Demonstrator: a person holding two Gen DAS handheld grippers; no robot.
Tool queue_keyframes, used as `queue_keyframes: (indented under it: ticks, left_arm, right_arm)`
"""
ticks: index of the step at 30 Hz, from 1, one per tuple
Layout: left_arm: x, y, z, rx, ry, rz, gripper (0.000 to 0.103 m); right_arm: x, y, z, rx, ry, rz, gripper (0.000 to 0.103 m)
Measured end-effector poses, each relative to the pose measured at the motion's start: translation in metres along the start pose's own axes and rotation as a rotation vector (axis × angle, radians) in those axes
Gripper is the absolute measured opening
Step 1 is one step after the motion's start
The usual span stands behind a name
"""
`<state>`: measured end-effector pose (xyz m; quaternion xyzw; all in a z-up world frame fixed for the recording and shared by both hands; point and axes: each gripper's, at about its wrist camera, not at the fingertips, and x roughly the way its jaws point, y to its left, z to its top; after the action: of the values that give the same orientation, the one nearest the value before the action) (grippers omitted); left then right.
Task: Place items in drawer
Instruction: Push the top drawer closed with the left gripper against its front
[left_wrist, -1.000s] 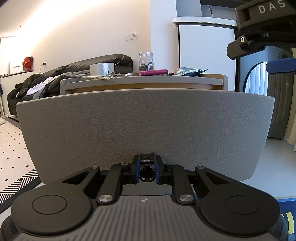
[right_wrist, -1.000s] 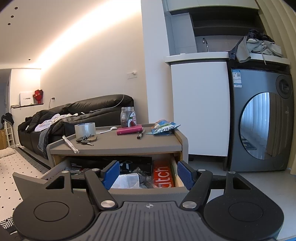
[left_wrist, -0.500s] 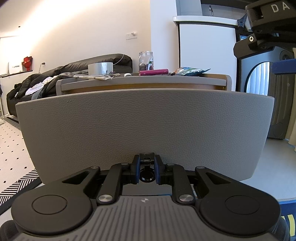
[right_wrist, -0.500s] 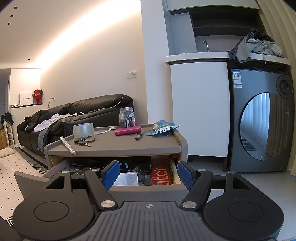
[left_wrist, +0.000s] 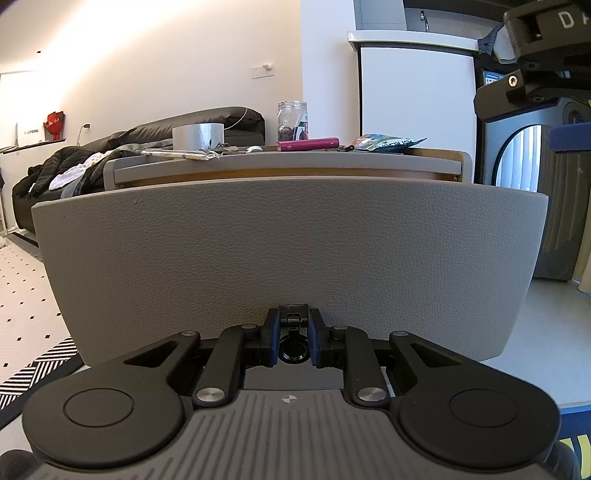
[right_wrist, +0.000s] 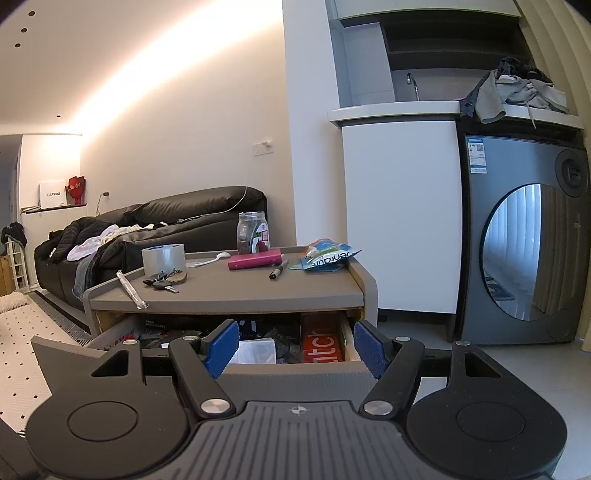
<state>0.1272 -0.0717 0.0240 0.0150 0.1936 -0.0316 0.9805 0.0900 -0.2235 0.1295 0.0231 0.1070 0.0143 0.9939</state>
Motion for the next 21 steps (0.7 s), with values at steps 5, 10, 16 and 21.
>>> queue_keyframes:
  ticks: [5,10,16,21]
  left_arm:
    - [0.005,-0.002,0.001,0.001,-0.003,0.002,0.018]
    - [0.009,-0.003,0.003,0.002,-0.003,0.003,0.018]
    - [0.018,-0.004,0.006,0.007,-0.006,0.004,0.018]
    - [0.026,-0.004,0.009,0.001,-0.007,0.004,0.018]
  right_arm:
    - [0.004,-0.001,0.001,-0.003,0.004,0.001,0.073]
    - [0.007,-0.002,-0.001,-0.002,0.013,0.001,0.073]
    - [0.010,-0.005,-0.002,-0.001,0.019,-0.004,0.072]
    - [0.012,-0.006,-0.004,-0.003,0.027,-0.008,0.073]
